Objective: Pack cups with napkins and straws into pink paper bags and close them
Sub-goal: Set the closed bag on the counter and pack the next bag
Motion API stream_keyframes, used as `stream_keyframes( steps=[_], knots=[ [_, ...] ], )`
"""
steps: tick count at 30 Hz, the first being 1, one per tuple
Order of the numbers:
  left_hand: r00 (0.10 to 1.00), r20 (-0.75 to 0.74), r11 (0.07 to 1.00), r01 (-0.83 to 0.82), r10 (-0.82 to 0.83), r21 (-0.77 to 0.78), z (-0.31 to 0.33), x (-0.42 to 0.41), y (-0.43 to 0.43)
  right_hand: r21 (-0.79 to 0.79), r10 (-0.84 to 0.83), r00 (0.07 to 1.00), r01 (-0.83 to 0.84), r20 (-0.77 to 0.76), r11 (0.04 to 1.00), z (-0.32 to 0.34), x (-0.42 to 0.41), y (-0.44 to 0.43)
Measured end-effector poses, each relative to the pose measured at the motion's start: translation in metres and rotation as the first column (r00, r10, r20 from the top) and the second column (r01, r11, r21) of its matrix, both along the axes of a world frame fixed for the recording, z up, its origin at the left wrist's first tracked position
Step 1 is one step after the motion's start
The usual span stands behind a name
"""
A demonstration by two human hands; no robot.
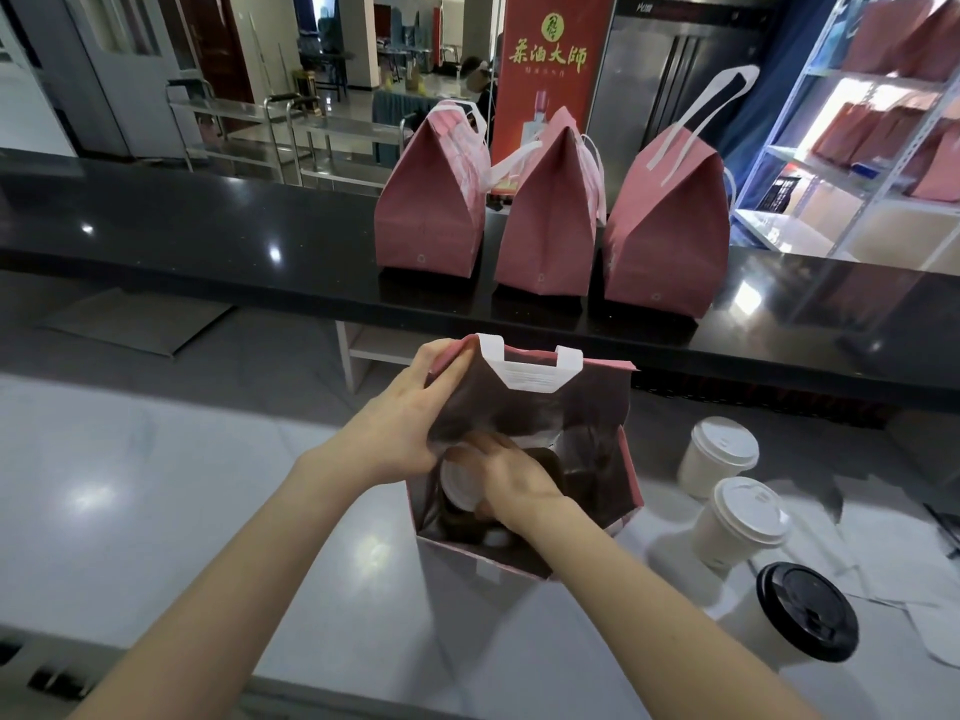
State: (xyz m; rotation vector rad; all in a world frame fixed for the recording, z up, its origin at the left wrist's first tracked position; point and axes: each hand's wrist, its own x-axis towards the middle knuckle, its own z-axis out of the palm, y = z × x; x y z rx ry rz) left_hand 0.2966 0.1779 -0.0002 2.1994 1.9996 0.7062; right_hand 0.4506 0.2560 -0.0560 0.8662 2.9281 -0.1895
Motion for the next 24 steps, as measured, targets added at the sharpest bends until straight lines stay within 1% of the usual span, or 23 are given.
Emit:
stream_keyframes(
  steps=[1,3,6,8,11,13,14,15,16,17,21,24],
  knots=[
    [1.000,-0.009,1.000,-0.007,0.007,0.002,0.000,-0.001,0.000,0.071,0.030,0.997,-0.035,0.069,0.997,0.002,-0.004,0.002],
    [1.000,-0.020,1.000,-0.012,0.012,0.006,-0.002,-0.003,0.000,0.234,0.097,0.967,-0.154,0.237,0.960,0.002,-0.012,0.003],
    [1.000,-0.019,1.000,-0.008,0.008,0.012,-0.003,-0.006,0.000,0.345,0.105,0.935,-0.227,0.339,0.911,-0.001,-0.019,0.005],
    [1.000,-0.004,1.000,-0.001,0.001,0.018,-0.004,-0.006,0.000,0.388,0.120,0.911,-0.284,0.395,0.877,0.001,-0.023,0.005],
    [1.000,0.028,1.000,-0.015,0.015,0.006,-0.002,-0.003,-0.001,0.375,0.144,0.871,-0.344,0.470,0.861,0.002,-0.027,0.002],
    [0.998,0.056,1.000,-0.031,0.030,0.000,-0.002,-0.001,-0.003,0.336,0.129,0.905,-0.278,0.405,0.900,0.005,-0.024,-0.002],
    [0.997,0.071,0.999,-0.036,0.036,0.005,-0.003,0.000,-0.003,0.259,0.101,0.946,-0.185,0.308,0.948,0.007,-0.020,-0.002],
    [0.995,0.087,0.999,-0.040,0.039,0.014,-0.003,0.001,-0.003,0.138,0.061,0.977,-0.090,0.206,0.986,0.010,-0.015,-0.002],
    [0.994,0.104,0.999,-0.045,0.042,0.022,-0.003,0.001,-0.004,0.036,0.029,0.992,-0.033,0.126,0.999,0.014,-0.010,-0.003],
    [0.992,0.120,0.998,-0.051,0.047,0.029,-0.003,0.002,-0.004,-0.007,0.008,0.997,-0.007,0.081,1.000,0.019,-0.003,-0.004],
    [0.987,0.146,0.996,-0.079,0.070,0.052,-0.002,0.006,-0.004,0.007,-0.067,0.995,0.068,-0.072,0.998,0.035,0.037,-0.016],
    [0.985,0.142,0.991,-0.114,0.102,0.075,-0.004,0.019,-0.007,0.020,-0.106,0.955,0.116,-0.278,0.993,0.051,0.089,-0.030]
  ],
)
